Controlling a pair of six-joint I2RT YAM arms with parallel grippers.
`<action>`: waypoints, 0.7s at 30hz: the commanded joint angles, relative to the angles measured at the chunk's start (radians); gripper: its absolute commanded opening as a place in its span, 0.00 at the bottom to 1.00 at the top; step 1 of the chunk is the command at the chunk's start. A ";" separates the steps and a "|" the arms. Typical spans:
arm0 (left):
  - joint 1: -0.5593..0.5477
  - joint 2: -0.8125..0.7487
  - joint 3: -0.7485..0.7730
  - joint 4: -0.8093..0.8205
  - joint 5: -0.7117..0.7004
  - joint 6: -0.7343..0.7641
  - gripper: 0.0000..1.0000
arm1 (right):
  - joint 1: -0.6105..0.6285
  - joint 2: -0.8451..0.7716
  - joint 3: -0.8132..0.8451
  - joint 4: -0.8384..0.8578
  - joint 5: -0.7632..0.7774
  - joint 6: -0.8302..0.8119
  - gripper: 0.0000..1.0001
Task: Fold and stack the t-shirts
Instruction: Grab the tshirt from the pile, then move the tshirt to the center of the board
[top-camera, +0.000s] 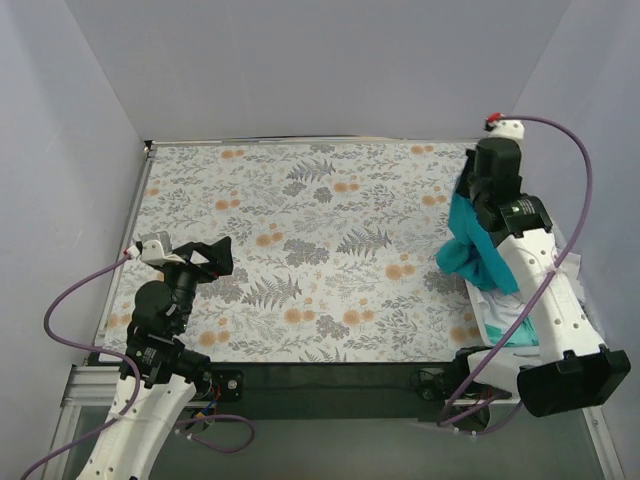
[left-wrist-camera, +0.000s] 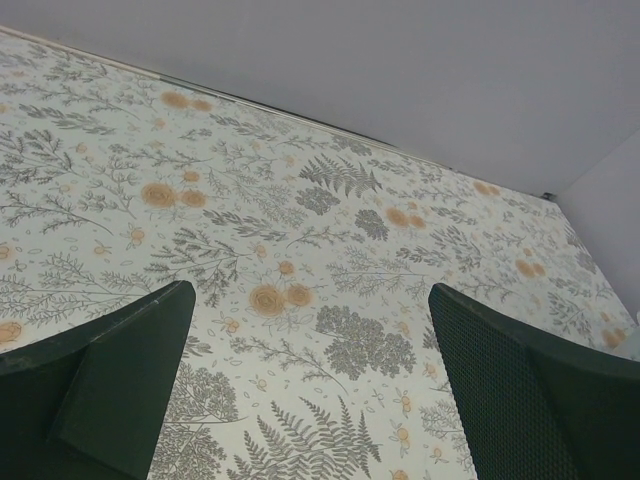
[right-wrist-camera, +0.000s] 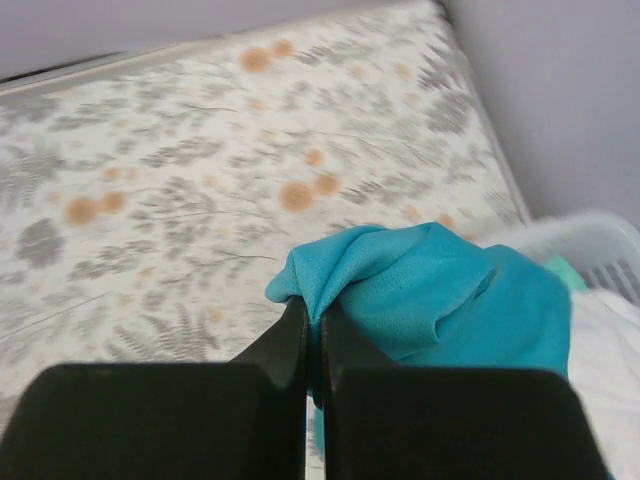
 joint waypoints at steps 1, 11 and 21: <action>-0.003 0.014 -0.008 0.011 0.013 0.010 0.98 | 0.216 0.097 0.208 0.054 0.022 -0.090 0.01; -0.003 0.034 -0.003 0.007 0.014 0.009 0.98 | 0.579 0.340 0.604 0.216 -0.375 -0.221 0.03; -0.003 0.079 0.008 0.000 0.050 -0.011 0.98 | 0.588 0.167 0.016 0.409 -0.132 -0.073 0.67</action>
